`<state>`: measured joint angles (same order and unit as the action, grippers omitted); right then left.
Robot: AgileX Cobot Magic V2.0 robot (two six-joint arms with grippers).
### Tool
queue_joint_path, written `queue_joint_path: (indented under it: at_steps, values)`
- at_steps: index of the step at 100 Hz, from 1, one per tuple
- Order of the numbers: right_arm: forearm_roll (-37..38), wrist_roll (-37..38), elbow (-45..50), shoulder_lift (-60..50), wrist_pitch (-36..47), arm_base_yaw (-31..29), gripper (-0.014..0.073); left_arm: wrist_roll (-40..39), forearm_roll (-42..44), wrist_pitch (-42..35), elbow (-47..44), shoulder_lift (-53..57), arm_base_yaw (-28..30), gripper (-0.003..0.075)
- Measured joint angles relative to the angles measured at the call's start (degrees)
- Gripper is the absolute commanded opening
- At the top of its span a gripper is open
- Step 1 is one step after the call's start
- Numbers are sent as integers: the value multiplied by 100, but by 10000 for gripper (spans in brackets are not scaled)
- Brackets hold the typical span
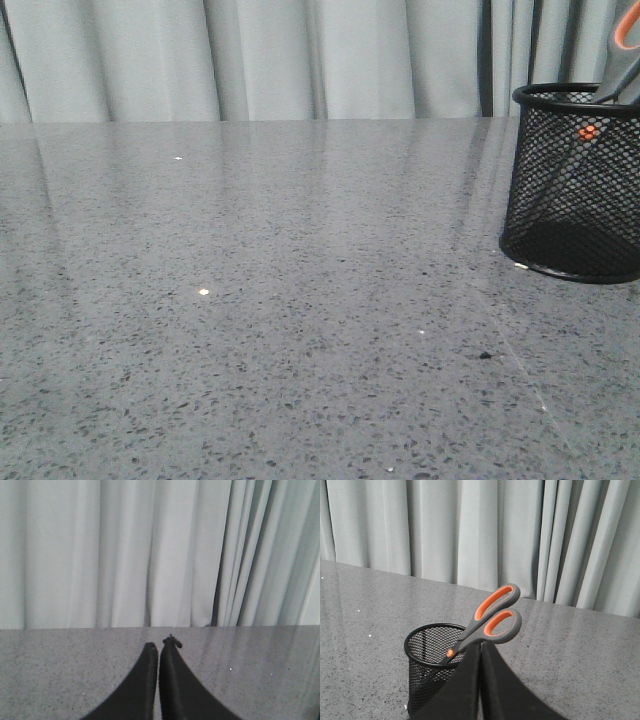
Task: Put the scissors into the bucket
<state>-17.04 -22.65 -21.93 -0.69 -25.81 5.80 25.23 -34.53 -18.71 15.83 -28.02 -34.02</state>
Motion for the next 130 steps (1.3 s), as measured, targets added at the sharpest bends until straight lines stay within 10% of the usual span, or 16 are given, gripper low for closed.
queue_joint_path:
  at_steps: [54, 93, 130]
  values:
    - [0, 0, 0, 0, 0, 0, -46, -1719, 2517, 1126, -1583, 2137, 2250, -20]
    - [0, 0, 0, 0, 0, 0, -46, -2005, 3284, 3579, -1583, 2811, 2363, -20]
    - [0, 0, 0, 0, 0, 0, -46, -2005, 3294, 3759, -1583, 2813, 2995, -20]
